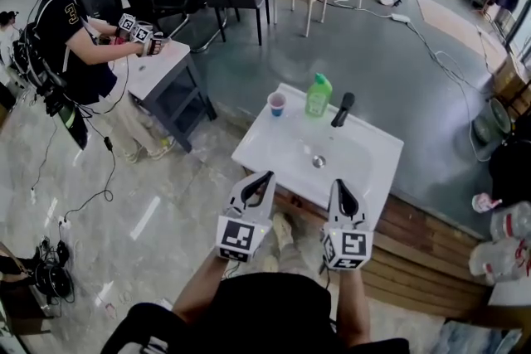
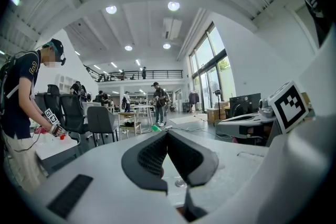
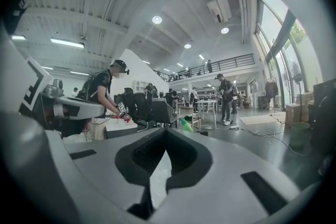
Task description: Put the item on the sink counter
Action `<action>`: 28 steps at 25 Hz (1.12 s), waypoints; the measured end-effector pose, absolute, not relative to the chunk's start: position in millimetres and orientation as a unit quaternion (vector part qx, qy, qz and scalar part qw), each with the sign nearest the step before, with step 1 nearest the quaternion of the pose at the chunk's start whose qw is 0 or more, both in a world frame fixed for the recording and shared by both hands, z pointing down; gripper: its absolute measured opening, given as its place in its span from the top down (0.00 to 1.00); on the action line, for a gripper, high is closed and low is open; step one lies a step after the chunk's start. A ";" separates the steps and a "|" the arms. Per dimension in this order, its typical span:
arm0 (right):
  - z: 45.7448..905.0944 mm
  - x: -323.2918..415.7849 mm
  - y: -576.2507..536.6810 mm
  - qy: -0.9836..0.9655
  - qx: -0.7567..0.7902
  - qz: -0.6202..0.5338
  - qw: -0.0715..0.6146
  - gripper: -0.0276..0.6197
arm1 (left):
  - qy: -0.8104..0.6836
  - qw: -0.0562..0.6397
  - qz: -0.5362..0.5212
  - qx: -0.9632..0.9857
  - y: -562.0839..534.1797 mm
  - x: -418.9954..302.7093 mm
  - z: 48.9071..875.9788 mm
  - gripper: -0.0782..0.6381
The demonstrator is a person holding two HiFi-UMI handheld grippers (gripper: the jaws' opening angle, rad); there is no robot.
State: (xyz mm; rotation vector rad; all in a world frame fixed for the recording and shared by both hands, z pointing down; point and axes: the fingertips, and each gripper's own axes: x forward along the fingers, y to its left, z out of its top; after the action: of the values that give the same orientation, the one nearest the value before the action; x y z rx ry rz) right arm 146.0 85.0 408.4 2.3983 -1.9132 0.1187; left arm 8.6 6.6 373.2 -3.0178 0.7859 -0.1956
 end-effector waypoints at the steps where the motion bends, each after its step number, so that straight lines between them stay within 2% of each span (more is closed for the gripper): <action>1: 409.1 146.8 86.3 -0.621 0.782 0.042 0.037 0.96 | 0.251 0.013 -0.062 -0.966 6.7 9.5 372.4 0.89; 28: 400.9 142.0 88.1 -0.620 0.782 0.040 0.039 0.96 | 0.245 0.012 -0.059 -0.968 7.0 3.7 371.7 0.89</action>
State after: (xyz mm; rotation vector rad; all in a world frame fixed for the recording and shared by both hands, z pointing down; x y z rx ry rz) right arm 142.0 88.1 400.9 2.3990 -1.9029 0.1233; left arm 3.7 7.0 371.7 -3.0178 0.7638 -0.1851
